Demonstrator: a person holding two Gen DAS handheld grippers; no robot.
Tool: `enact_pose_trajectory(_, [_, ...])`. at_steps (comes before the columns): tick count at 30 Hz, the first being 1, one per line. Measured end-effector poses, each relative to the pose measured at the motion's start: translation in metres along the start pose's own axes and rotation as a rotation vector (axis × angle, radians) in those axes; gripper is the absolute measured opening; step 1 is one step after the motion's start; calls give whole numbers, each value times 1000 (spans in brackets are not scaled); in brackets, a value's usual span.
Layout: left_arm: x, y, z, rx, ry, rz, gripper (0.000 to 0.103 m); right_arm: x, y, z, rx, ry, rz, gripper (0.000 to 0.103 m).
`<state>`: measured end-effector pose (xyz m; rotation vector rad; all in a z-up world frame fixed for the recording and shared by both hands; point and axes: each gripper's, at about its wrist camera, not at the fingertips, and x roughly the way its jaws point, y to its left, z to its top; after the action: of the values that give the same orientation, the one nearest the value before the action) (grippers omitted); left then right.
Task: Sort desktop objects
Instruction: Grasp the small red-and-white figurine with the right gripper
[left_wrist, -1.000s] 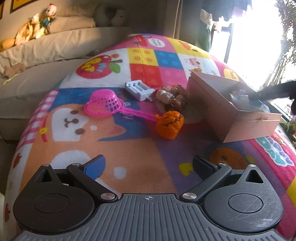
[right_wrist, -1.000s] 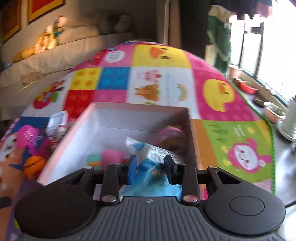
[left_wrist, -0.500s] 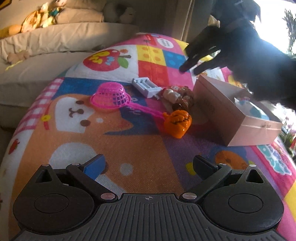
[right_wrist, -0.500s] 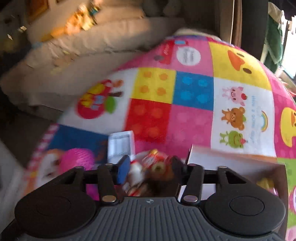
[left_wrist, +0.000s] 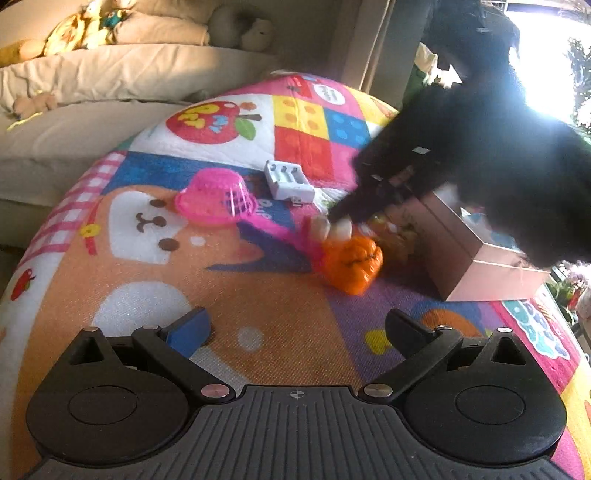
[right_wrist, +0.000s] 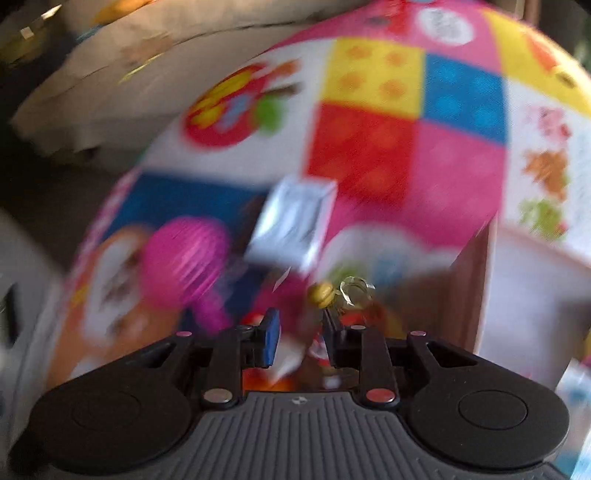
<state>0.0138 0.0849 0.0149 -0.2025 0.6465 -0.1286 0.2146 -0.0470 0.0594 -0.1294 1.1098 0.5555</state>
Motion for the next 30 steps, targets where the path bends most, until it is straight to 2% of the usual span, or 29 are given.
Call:
enact_pose_trajectory(2, [1, 0, 0, 0, 1, 2, 103, -14, 2, -18, 18, 28, 76, 26])
enact_pose_trajectory(3, [1, 0, 0, 0, 3, 4, 103, -27, 3, -27, 17, -4, 95, 26])
enact_pose_trajectory(5, [3, 0, 1, 0, 10, 8, 103, -53, 9, -43, -58, -114, 39, 26])
enact_pose_trajectory(7, [4, -1, 1, 4, 13, 14, 103, -71, 18, -57, -169, -222, -68, 26])
enact_pose_trajectory(10, [3, -1, 0, 7, 11, 25, 103, -72, 21, -65, -256, -222, -133, 32])
enact_pose_trajectory(14, [1, 1, 0, -10, 2, 48, 103, -46, 34, -77, -399, -223, -273, 32])
enact_pose_trajectory(16, [-1, 4, 0, -33, -12, 77, 103, -30, 38, -81, -433, -215, -311, 32])
enact_pose_trajectory(17, [-2, 6, 0, -48, -17, 86, 103, -25, 38, -84, -433, -203, -315, 31])
enact_pose_trajectory(18, [-3, 8, 0, -61, -20, 90, 103, -21, 37, -87, -424, -189, -309, 21])
enact_pose_trajectory(21, [-3, 12, 1, -78, -16, 92, 103, -27, 39, -104, -414, -199, -284, 14])
enact_pose_trajectory(26, [-1, 6, 2, -49, -4, 106, 103, -59, 38, -152, -361, -192, -160, 13])
enact_pose_trajectory(30, [5, -4, 5, 10, 25, 115, 103, -87, 25, -194, -320, -235, -161, 13])
